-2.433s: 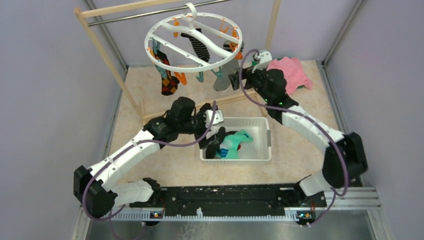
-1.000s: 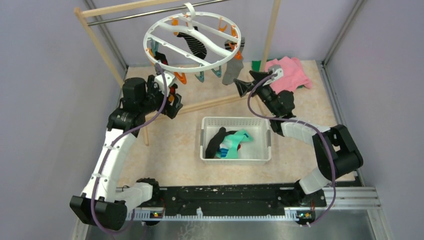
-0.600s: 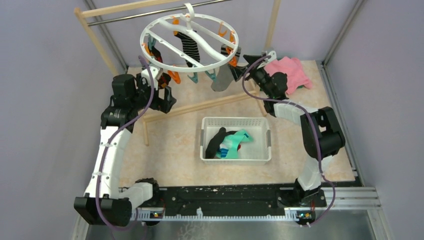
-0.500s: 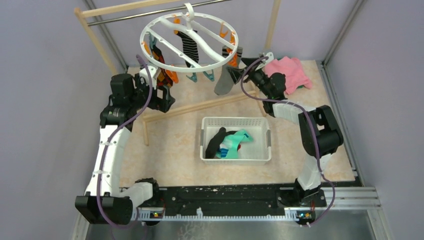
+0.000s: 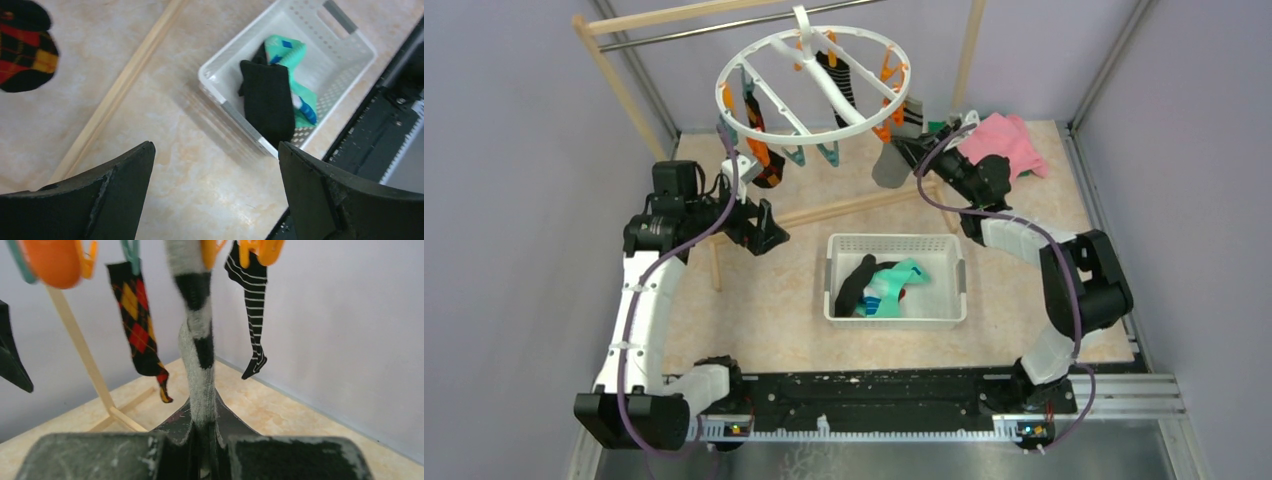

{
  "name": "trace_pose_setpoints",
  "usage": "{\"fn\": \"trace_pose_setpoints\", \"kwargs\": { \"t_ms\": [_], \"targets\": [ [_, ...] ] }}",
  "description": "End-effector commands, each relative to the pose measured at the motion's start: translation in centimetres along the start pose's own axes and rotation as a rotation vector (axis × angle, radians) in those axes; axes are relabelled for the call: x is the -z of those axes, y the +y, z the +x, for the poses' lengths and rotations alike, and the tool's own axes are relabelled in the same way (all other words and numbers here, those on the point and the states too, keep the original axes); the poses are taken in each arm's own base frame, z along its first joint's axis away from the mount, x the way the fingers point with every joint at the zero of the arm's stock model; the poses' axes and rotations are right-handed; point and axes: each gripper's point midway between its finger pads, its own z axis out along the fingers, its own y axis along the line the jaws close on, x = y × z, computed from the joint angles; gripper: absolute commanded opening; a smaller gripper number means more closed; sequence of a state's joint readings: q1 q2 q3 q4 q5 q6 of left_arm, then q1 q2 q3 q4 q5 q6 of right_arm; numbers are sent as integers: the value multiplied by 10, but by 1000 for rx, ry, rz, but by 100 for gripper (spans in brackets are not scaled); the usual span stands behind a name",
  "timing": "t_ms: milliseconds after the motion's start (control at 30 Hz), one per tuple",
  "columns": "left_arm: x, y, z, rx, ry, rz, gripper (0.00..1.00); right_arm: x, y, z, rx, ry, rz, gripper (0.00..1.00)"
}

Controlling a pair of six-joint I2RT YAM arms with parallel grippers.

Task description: Remove the socks clipped to the hanger

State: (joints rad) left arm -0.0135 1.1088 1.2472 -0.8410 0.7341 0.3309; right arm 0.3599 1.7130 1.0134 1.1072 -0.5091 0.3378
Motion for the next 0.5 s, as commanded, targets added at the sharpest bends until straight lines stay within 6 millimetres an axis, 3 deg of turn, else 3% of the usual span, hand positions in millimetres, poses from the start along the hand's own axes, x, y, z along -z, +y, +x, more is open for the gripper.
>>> {"fn": "trace_pose_setpoints", "kwargs": {
  "t_ms": [0, 467],
  "targets": [
    [18, -47, -5, -65, -49, 188, 99, 8, 47, -54, 40, -91, -89, 0],
    [41, -94, -11, -137, -140, 359, 99, 26, 198, -48, -90, -9, -190, 0]
  ]
}}
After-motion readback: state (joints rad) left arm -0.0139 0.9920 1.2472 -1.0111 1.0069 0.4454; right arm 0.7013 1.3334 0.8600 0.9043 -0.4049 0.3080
